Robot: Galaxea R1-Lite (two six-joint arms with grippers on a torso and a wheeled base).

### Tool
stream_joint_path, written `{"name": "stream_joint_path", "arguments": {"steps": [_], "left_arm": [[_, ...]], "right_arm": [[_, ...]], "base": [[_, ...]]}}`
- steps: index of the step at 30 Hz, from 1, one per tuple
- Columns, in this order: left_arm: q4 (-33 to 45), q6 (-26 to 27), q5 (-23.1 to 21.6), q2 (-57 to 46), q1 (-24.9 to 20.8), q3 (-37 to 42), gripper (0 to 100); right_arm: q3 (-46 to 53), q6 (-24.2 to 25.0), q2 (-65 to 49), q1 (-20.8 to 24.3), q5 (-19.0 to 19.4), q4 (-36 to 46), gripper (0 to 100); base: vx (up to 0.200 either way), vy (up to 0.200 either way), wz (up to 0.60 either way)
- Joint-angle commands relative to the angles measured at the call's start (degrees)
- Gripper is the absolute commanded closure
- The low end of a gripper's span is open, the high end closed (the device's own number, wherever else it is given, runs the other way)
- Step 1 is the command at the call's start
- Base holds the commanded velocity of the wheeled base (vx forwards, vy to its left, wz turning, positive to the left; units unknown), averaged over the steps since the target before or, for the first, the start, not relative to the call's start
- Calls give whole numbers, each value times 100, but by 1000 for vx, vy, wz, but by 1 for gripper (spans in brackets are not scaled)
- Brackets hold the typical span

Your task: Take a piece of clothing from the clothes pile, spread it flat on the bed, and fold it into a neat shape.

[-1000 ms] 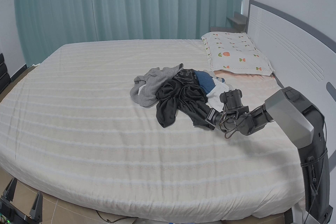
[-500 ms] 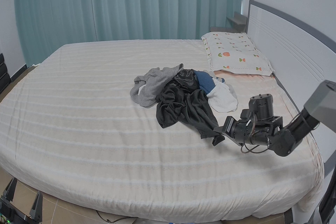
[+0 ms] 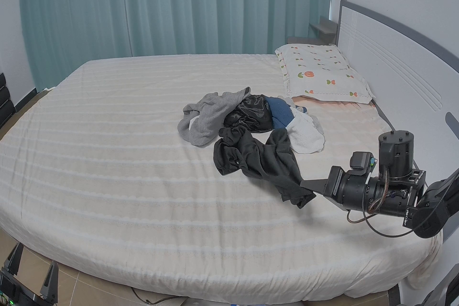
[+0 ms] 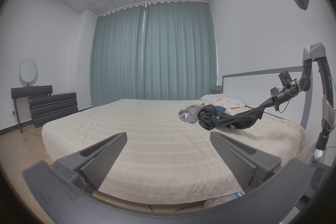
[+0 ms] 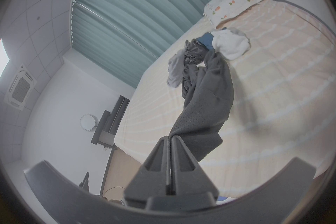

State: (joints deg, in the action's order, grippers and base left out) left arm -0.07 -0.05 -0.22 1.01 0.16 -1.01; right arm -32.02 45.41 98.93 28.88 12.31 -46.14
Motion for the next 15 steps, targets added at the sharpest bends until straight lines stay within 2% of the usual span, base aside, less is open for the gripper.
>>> {"name": "stream_joint_path", "arguments": {"steps": [1, 11, 15], "left_arm": [[-1, -30, -13, -92, 2, 92, 0], [-10, 14, -101, -101, 2, 92, 0], [-1, -145, -136, -101, 2, 92, 0]], "right_arm": [[-348, -6, -453, 21, -18, 9, 100], [-770, -94, -770, 39, -18, 61, 100], [-788, -103, -752, 100, -18, 35, 100]], "base": [[0, 0, 0], [0, 0, 0], [0, 0, 0]]}}
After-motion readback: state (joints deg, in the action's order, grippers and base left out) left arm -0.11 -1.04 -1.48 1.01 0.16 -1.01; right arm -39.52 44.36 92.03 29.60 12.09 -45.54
